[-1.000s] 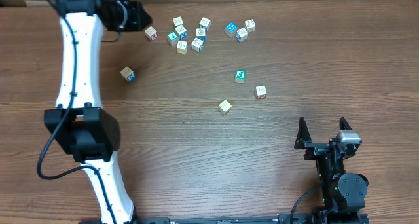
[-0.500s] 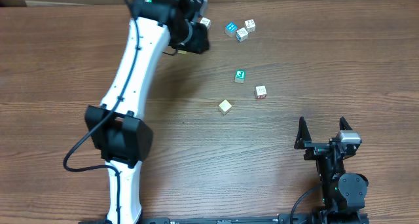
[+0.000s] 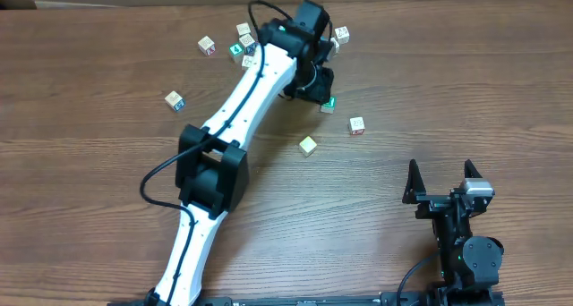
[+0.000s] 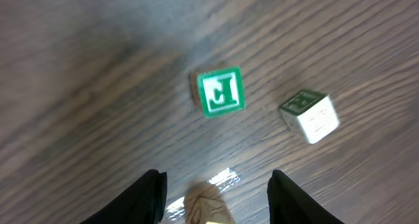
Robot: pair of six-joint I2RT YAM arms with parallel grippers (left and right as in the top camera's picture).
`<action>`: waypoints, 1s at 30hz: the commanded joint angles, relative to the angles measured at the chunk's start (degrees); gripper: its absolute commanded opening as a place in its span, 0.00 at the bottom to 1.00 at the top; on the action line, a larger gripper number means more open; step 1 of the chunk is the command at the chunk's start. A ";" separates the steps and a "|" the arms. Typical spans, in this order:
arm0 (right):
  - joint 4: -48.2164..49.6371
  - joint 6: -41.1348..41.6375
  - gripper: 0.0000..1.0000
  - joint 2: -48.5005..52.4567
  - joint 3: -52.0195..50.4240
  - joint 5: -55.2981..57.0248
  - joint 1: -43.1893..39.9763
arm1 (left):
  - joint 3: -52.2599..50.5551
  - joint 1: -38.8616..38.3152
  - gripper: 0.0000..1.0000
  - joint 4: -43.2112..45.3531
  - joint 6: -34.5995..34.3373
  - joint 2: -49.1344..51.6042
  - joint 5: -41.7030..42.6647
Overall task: Form a tower
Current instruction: 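Lower the left gripper over the yellow-edged G block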
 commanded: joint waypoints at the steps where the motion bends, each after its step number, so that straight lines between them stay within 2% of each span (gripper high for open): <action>1: 0.20 -0.26 1.00 -0.57 -0.61 -0.07 -0.37 | -0.24 -0.76 0.47 -2.78 -2.03 0.94 -2.38; 8: 0.20 -0.26 1.00 -0.57 -0.61 -0.07 -0.37 | -0.24 -1.01 0.51 -12.74 -2.01 0.94 -7.32; 16: 0.20 -0.26 1.00 -0.57 -0.61 -0.07 -0.37 | -0.57 -3.45 0.61 -13.94 2.36 0.94 -7.43; 20: 0.20 -0.26 1.00 -0.57 -0.61 -0.07 -0.37 | -0.63 -4.70 0.74 -14.10 2.93 0.94 -10.12; 30: 0.20 -0.26 1.00 -0.57 -0.61 -0.07 -0.37 | -5.86 -6.14 0.72 -13.62 2.78 0.94 -11.02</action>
